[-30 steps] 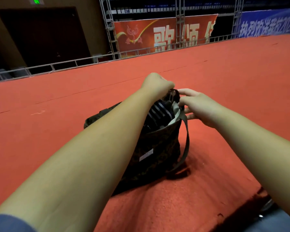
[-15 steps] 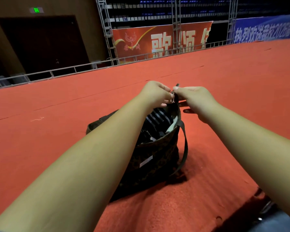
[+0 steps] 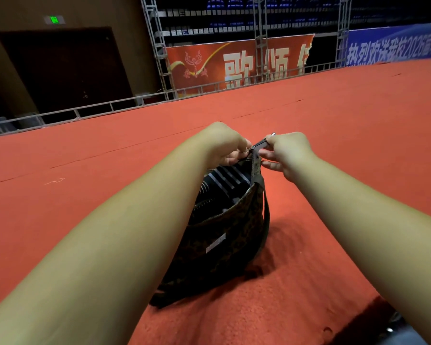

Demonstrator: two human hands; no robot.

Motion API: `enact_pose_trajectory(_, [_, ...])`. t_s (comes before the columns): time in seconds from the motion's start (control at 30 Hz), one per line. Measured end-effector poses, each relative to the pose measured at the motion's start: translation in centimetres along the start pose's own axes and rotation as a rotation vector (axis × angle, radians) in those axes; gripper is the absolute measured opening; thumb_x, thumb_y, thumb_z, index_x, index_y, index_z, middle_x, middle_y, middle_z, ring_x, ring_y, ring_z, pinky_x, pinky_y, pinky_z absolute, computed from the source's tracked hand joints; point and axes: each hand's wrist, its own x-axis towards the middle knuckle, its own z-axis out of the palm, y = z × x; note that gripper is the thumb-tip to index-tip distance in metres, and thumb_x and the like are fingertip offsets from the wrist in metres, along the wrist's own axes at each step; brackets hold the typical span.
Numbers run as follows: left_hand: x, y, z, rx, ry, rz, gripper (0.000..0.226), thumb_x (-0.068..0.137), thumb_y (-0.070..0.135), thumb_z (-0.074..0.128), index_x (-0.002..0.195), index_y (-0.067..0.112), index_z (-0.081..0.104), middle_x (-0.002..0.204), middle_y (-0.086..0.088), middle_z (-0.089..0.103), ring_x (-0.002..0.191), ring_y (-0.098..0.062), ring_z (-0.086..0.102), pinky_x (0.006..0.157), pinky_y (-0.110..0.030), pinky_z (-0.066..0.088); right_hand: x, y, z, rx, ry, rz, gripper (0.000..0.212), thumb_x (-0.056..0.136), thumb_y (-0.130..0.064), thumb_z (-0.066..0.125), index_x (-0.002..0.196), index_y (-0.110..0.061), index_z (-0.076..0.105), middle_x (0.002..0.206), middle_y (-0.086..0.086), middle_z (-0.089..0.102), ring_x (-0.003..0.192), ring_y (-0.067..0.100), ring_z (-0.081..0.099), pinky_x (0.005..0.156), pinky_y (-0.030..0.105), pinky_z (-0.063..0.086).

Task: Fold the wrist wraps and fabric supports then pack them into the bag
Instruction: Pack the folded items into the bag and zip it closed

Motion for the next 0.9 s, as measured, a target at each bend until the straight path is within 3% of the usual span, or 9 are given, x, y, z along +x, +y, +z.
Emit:
enact_pose_trajectory(0.13, [0.0, 0.4, -1.0, 0.131, 0.004, 0.003, 0.02, 0.096, -0.007, 0.058, 0.104, -0.003, 0.076, 0.083, -0.013, 0.071, 0.067, -0.015, 0.062, 0.059, -0.022, 0.049, 0.6, 0.7, 0.8, -0.019, 0.073, 0.036, 0.019, 0.109, -0.013, 0.052, 0.125, -0.015, 0.061, 0.119, 0.008, 0.072, 0.06, 0.006, 0.073, 0.041, 0.024, 0.053])
enact_pose_trajectory(0.33, [0.2, -0.8, -0.5, 0.215, -0.008, 0.012, 0.018, 0.097, -0.004, 0.059, 0.103, -0.002, 0.076, 0.08, -0.009, 0.073, 0.054, -0.01, 0.065, 0.072, -0.031, 0.064, 1.3, 1.5, 0.2, -0.057, 0.164, 0.062, 0.041, 0.11, -0.006, 0.035, 0.145, -0.016, 0.052, 0.12, 0.006, 0.061, 0.069, 0.014, 0.072, 0.051, 0.033, 0.053])
enact_pose_trajectory(0.4, [0.2, -1.6, 0.1, 0.214, -0.039, 0.005, 0.02, 0.098, -0.005, 0.056, 0.103, 0.0, 0.074, 0.077, -0.008, 0.072, 0.049, -0.009, 0.063, 0.067, -0.031, 0.062, 1.3, 2.3, -0.3, -0.082, 0.191, 0.072, 0.042, 0.109, -0.005, 0.035, 0.147, -0.013, 0.05, 0.112, 0.005, 0.061, 0.069, 0.017, 0.072, 0.051, 0.036, 0.055])
enact_pose_trajectory(0.5, [0.2, -3.2, 0.8, 0.204, -0.084, -0.017, 0.022, 0.099, -0.006, 0.051, 0.107, 0.002, 0.071, 0.086, -0.012, 0.071, 0.048, -0.007, 0.06, 0.053, -0.022, 0.046, 1.1, 3.0, -0.6, -0.107, 0.214, 0.097, 0.034, 0.111, -0.006, 0.036, 0.141, -0.011, 0.053, 0.09, 0.003, 0.056, 0.068, 0.02, 0.072, 0.048, 0.038, 0.059])
enact_pose_trajectory(0.57, [0.3, -3.9, 1.5, 0.125, -0.116, -0.049, 0.024, 0.1, -0.007, 0.05, 0.11, 0.005, 0.068, 0.096, -0.011, 0.07, 0.06, -0.009, 0.067, 0.06, -0.023, 0.051, 0.9, 3.2, -0.7, -0.063, 0.232, 0.113, 0.018, 0.113, -0.009, 0.039, 0.124, -0.011, 0.054, 0.086, 0.008, 0.059, 0.071, 0.024, 0.072, 0.042, 0.04, 0.058])
enact_pose_trajectory(0.63, [0.5, -4.0, 2.0, 0.058, -0.132, -0.044, 0.025, 0.101, -0.008, 0.047, 0.109, 0.007, 0.066, 0.101, -0.011, 0.067, 0.074, -0.015, 0.068, 0.077, -0.03, 0.054, 0.9, 3.4, -0.9, -0.044, 0.213, 0.093, 0.017, 0.113, -0.011, 0.038, 0.118, -0.006, 0.054, 0.094, 0.013, 0.064, 0.076, 0.027, 0.075, 0.048, 0.044, 0.059])
enact_pose_trajectory(0.73, [0.3, -2.9, 2.1, -0.002, -0.075, 0.024, 0.018, 0.105, -0.001, 0.05, 0.115, 0.001, 0.065, 0.101, -0.012, 0.064, 0.081, -0.022, 0.067, 0.098, -0.047, 0.058, 1.0, 3.5, -1.4, -0.087, 0.146, 0.064, 0.026, 0.108, -0.012, 0.043, 0.125, -0.003, 0.06, 0.117, 0.017, 0.068, 0.083, 0.027, 0.08, 0.058, 0.048, 0.066])
enact_pose_trajectory(0.8, [0.4, -2.4, 1.7, -0.012, -0.019, 0.067, 0.017, 0.107, 0.004, 0.051, 0.117, -0.002, 0.064, 0.095, -0.011, 0.063, 0.072, -0.019, 0.067, 0.093, -0.047, 0.061, 0.4, 3.2, -1.6, -0.122, 0.075, 0.084, 0.029, 0.103, -0.021, 0.052, 0.125, -0.005, 0.064, 0.119, 0.011, 0.069, 0.089, 0.024, 0.078, 0.063, 0.047, 0.067])
enact_pose_trajectory(0.9, [0.2, -1.6, 0.9, 0.042, 0.033, 0.113, 0.009, 0.104, 0.004, 0.056, 0.105, 0.005, 0.064, 0.09, -0.013, 0.067, 0.063, -0.016, 0.068, 0.079, -0.037, 0.065, -0.7, 2.3, -1.4, -0.21, 0.004, 0.068, 0.037, 0.097, -0.038, 0.061, 0.124, -0.013, 0.067, 0.118, 0.005, 0.069, 0.095, 0.024, 0.075, 0.074, 0.044, 0.066])
